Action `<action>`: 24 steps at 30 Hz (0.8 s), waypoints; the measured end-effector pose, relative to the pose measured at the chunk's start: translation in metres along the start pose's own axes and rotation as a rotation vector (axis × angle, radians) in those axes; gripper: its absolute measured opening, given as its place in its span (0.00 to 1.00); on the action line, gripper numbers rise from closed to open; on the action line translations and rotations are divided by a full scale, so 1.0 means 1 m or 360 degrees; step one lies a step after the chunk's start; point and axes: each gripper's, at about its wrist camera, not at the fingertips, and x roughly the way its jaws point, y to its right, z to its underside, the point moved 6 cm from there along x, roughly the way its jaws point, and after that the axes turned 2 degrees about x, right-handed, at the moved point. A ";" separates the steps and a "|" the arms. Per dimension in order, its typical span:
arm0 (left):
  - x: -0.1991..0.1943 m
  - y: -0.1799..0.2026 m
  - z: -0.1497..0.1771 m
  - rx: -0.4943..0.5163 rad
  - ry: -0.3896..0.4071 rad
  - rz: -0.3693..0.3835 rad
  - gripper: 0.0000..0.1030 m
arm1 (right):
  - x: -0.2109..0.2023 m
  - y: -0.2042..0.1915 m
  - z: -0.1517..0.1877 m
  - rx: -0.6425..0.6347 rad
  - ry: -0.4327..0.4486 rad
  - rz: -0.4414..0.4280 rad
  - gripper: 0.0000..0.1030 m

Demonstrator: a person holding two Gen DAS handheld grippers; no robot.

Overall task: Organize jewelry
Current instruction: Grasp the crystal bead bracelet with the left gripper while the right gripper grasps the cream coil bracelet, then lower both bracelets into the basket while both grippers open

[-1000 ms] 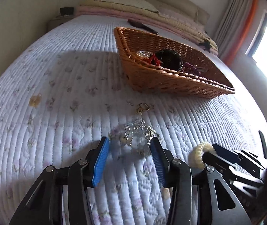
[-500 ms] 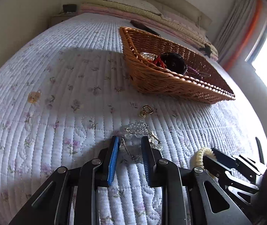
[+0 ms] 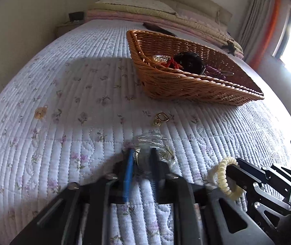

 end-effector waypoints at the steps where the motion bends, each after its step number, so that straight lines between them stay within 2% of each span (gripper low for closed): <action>1: -0.002 0.000 0.000 -0.0002 0.0012 0.0007 0.08 | -0.001 0.001 0.000 0.0016 0.0006 -0.0016 0.13; 4: -0.006 0.000 0.001 -0.0003 0.0040 0.0039 0.04 | -0.006 0.007 0.000 0.0071 0.0030 -0.0071 0.12; 12: -0.024 0.008 0.002 0.0062 0.0144 0.0139 0.04 | -0.018 0.019 -0.002 0.0167 0.0110 -0.0141 0.12; 24: -0.052 0.008 -0.003 0.0032 0.0292 0.0344 0.04 | -0.035 0.025 -0.005 0.0230 0.0216 -0.0214 0.12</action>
